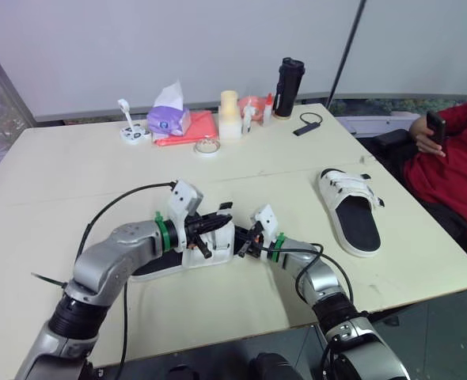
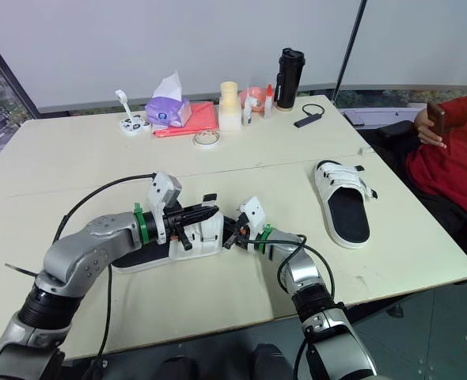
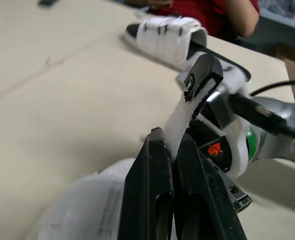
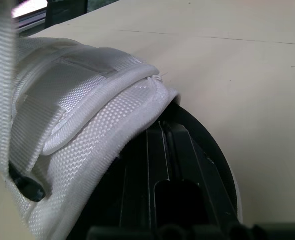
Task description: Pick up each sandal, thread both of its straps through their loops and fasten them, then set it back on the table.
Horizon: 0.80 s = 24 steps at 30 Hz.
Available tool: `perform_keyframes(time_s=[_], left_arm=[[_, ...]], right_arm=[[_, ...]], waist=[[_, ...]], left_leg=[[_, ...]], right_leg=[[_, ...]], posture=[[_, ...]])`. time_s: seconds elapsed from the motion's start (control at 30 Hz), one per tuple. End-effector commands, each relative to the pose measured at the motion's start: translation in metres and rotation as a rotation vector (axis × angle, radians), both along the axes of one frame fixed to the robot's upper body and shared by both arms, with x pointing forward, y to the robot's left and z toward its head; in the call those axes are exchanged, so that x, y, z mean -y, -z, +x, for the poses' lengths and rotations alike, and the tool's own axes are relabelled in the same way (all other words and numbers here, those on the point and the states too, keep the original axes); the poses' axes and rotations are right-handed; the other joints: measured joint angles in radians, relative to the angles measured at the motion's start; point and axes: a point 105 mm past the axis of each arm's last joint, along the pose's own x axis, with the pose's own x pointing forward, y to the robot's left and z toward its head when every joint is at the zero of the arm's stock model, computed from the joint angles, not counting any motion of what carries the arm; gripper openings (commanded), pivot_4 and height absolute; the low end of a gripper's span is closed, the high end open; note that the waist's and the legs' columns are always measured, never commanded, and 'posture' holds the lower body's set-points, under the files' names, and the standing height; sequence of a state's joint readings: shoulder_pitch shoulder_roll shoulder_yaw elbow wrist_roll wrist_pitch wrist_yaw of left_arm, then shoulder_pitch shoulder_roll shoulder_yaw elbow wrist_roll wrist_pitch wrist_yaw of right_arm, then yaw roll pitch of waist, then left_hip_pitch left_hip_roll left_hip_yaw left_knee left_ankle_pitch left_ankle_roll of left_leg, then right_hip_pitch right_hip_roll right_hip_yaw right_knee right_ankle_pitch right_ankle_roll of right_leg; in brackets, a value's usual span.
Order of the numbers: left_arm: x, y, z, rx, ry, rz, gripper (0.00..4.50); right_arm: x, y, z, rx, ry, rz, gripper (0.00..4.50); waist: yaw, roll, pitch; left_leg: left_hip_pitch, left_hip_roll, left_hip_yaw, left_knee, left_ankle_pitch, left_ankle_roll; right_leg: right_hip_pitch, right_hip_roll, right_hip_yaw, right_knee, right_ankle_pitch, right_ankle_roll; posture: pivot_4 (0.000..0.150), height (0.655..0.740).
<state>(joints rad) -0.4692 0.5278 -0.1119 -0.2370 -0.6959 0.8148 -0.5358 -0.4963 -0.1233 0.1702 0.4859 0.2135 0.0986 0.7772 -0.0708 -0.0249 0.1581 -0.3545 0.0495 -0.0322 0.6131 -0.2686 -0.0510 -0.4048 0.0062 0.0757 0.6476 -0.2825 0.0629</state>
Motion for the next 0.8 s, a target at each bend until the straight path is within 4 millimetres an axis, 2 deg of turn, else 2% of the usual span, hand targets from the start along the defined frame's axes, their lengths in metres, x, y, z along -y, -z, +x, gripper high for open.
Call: perform_keyframes(time_s=[0.03, 0.13, 0.27, 0.4, 0.57, 0.77, 0.8], left_arm=[[-0.012, -0.010, 0.012, -0.151, -0.085, -0.089, 0.05], [-0.009, -0.005, 0.011, -0.270, -0.091, -0.104, 0.05], [-0.013, 0.003, 0.017, -0.263, -0.160, -0.055, 0.05], [-0.013, 0.005, 0.019, -0.253, -0.169, -0.048, 1.81], [-0.009, 0.004, 0.018, -0.215, -0.150, -0.041, 4.40], [-0.013, 0.001, 0.020, -0.194, -0.165, -0.059, 4.46], [-0.013, 0.001, 0.021, -0.191, -0.169, -0.063, 3.92]], right_arm=[[0.024, 0.073, -0.019, -0.253, 0.069, -0.144, 0.00], [0.025, 0.073, -0.020, -0.256, 0.072, -0.142, 0.00], [0.026, 0.074, -0.020, -0.258, 0.076, -0.141, 0.00], [0.025, 0.074, -0.020, -0.258, 0.078, -0.139, 0.00], [0.026, 0.074, -0.019, -0.258, 0.082, -0.138, 0.00], [0.026, 0.074, -0.019, -0.259, 0.083, -0.140, 0.00], [0.026, 0.074, -0.019, -0.259, 0.083, -0.141, 0.00]], waist=[[0.000, 0.000, 0.000], [0.000, -0.001, 0.000], [0.001, 0.000, -0.001], [0.001, -0.001, -0.001], [0.001, 0.000, -0.001], [0.001, 0.000, -0.001], [0.001, 0.000, -0.001]], left_leg=[[0.000, 0.000, 0.000, 0.000, 0.000, 0.000], [0.000, 0.000, -0.001, 0.000, 0.000, 0.000], [0.000, 0.000, -0.001, 0.000, 0.000, 0.000], [0.001, 0.000, -0.001, 0.000, 0.000, -0.001], [0.001, 0.000, -0.001, 0.000, 0.000, -0.001], [0.001, -0.001, -0.001, 0.000, 0.000, -0.001], [0.001, -0.001, -0.001, 0.000, 0.000, -0.001]], right_leg=[[0.000, 0.000, 0.000, 0.000, 0.000, 0.000], [0.000, 0.000, 0.000, 0.000, 0.001, 0.001], [0.001, 0.000, 0.000, 0.000, 0.001, 0.002], [0.001, 0.000, 0.000, 0.000, 0.002, 0.002], [0.001, 0.000, 0.000, 0.000, 0.001, 0.002], [0.001, 0.000, 0.000, 0.000, 0.001, 0.002], [0.001, 0.000, 0.000, 0.000, 0.001, 0.001]], posture=[[0.150, 0.7400], [0.150, 0.7400], [0.150, 0.7400], [0.150, 0.7400], [0.150, 0.7400], [0.150, 0.7400], [0.150, 0.7400]])
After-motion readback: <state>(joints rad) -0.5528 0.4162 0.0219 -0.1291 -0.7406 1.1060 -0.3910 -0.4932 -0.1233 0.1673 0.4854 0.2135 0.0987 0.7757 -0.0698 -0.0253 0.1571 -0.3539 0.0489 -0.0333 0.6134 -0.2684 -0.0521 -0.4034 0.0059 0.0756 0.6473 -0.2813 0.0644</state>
